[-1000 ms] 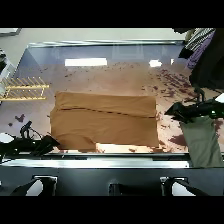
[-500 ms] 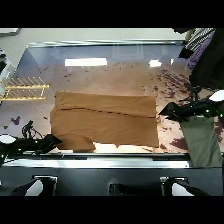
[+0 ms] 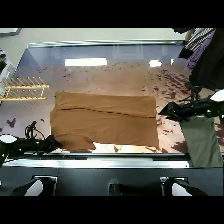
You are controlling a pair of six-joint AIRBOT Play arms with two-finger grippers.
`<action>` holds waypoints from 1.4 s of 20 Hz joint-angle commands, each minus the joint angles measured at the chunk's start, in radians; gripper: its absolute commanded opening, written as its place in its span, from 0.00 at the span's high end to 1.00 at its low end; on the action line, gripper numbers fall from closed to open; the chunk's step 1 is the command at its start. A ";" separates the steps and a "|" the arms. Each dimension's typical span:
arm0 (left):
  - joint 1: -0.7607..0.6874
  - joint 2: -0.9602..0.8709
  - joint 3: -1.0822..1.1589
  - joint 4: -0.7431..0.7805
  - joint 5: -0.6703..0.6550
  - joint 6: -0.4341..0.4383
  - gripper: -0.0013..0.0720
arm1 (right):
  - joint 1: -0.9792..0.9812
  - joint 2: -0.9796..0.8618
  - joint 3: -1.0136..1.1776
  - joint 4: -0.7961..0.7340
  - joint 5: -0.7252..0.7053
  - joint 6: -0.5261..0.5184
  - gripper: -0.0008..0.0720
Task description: Fold the clothes and pants, and hang the long-sleeved shirts on hangers.
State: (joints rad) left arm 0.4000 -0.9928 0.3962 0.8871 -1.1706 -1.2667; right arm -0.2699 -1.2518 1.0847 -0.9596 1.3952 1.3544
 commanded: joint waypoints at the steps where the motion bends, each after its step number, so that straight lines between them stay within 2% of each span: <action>1: 0.000 -0.001 0.000 0.004 -0.006 0.004 0.96 | -0.001 0.051 0.001 -0.031 0.047 -0.013 0.28; 5: 0.000 0.000 0.000 0.023 -0.006 0.004 0.96 | -0.084 0.078 0.000 -0.034 0.043 0.015 0.28; 9: 0.000 0.000 0.000 0.026 -0.006 0.004 0.96 | -0.168 0.010 -0.067 -0.050 0.051 0.014 0.26; 10: 0.000 0.000 0.000 0.026 -0.006 0.003 0.96 | -0.167 -0.006 -0.120 -0.049 0.037 0.008 0.22; 16: 0.000 0.000 0.001 0.025 -0.007 0.003 0.96 | -0.167 -0.019 -0.389 -0.043 -0.077 -0.070 0.22; 20: 0.000 0.000 0.001 0.025 -0.007 0.003 0.96 | -0.167 -0.019 -0.472 0.027 -0.106 -0.122 0.22; 24: 0.000 0.000 0.001 0.025 -0.007 0.000 0.96 | -0.167 -0.019 -0.508 0.040 -0.125 -0.122 0.22; 28: 0.000 0.000 0.001 0.025 -0.007 0.000 0.96 | -0.167 -0.019 -0.531 0.059 -0.151 -0.126 0.29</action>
State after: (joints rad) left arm 0.4000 -0.9928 0.3962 0.9123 -1.1778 -1.2655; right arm -0.4366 -1.2697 0.5735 -0.9127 1.2812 1.2358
